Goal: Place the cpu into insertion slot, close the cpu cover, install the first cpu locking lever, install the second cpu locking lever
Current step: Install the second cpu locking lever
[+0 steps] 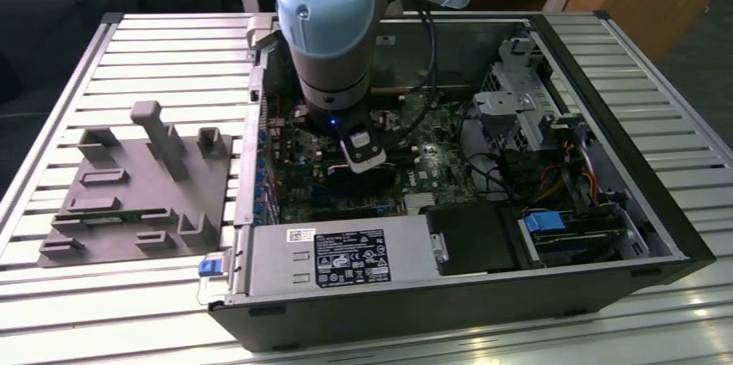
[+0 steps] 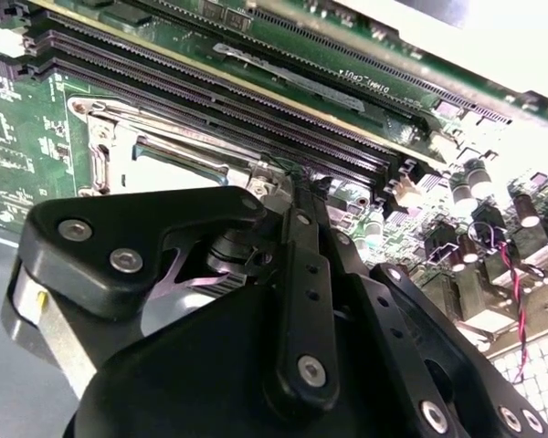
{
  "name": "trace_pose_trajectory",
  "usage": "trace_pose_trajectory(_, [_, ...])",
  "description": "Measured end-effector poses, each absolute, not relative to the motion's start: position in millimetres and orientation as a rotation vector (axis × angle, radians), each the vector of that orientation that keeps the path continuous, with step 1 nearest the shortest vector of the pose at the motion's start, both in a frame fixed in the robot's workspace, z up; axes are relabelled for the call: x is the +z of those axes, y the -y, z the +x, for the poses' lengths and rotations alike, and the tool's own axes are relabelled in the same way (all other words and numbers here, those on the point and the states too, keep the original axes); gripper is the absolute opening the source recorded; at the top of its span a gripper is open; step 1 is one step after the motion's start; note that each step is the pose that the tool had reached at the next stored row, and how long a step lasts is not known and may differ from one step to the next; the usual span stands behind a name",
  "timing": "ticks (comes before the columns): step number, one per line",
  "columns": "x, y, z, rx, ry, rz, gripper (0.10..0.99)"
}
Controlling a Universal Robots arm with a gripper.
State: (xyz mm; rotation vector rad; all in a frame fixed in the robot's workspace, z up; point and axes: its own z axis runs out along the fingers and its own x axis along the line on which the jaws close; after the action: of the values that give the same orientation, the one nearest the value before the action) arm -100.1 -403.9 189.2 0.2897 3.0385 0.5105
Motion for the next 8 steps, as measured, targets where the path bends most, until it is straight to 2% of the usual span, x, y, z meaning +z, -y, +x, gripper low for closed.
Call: trace_pose_trajectory(8, [199.9, 404.0, -100.1, 0.510, -3.039, 0.290, 0.102])
